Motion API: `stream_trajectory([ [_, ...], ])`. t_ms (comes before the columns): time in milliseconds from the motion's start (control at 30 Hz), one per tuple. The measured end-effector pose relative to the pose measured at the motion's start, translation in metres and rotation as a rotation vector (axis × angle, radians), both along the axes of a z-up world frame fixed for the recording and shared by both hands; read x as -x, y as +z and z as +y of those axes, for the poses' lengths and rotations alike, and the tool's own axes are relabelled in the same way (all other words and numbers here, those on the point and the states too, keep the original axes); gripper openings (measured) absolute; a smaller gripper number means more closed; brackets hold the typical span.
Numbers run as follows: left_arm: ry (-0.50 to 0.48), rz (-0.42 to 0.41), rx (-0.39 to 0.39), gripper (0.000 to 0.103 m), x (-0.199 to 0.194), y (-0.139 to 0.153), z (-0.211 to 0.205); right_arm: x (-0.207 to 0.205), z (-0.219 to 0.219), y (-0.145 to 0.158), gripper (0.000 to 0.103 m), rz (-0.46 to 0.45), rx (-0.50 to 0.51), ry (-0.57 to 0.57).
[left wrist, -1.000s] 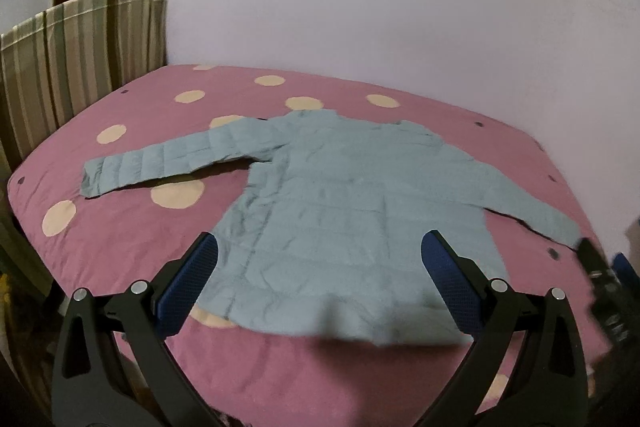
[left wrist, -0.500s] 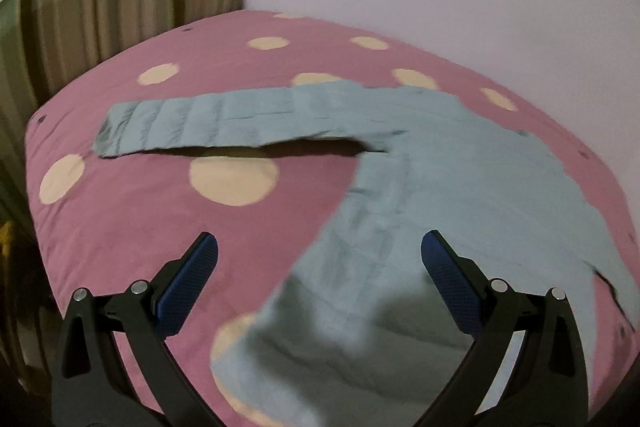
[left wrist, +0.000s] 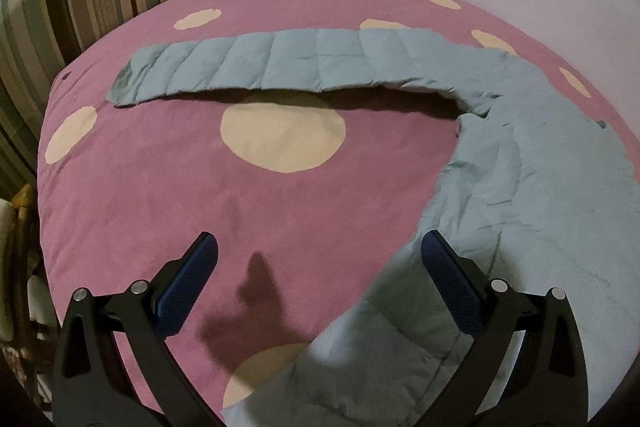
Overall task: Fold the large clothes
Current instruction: 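Grasp the jacket sleeve cuff with the right gripper and lift it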
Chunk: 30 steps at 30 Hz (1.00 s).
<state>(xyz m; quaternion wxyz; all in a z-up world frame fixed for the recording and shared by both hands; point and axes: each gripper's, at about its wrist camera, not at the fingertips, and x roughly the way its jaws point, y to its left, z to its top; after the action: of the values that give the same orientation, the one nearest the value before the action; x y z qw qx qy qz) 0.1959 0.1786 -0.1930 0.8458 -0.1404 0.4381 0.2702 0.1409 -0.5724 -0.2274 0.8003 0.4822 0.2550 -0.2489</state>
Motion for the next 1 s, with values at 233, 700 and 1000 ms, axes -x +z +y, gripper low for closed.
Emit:
stream_trajectory([
  [233, 0.045, 0.036, 0.033, 0.101, -0.001, -0.015, 0.007, 0.003, -0.021, -0.008, 0.066, -0.077, -0.052, -0.069],
  [700, 0.086, 0.052, -0.002, 0.101, 0.003, -0.029, 0.014, -0.014, -0.044, -0.015, 0.009, -0.056, -0.041, -0.152],
  [1000, 0.082, 0.063, -0.027, 0.101, 0.004, -0.027, 0.011, -0.044, 0.007, 0.051, 0.005, -0.118, 0.147, 0.030],
])
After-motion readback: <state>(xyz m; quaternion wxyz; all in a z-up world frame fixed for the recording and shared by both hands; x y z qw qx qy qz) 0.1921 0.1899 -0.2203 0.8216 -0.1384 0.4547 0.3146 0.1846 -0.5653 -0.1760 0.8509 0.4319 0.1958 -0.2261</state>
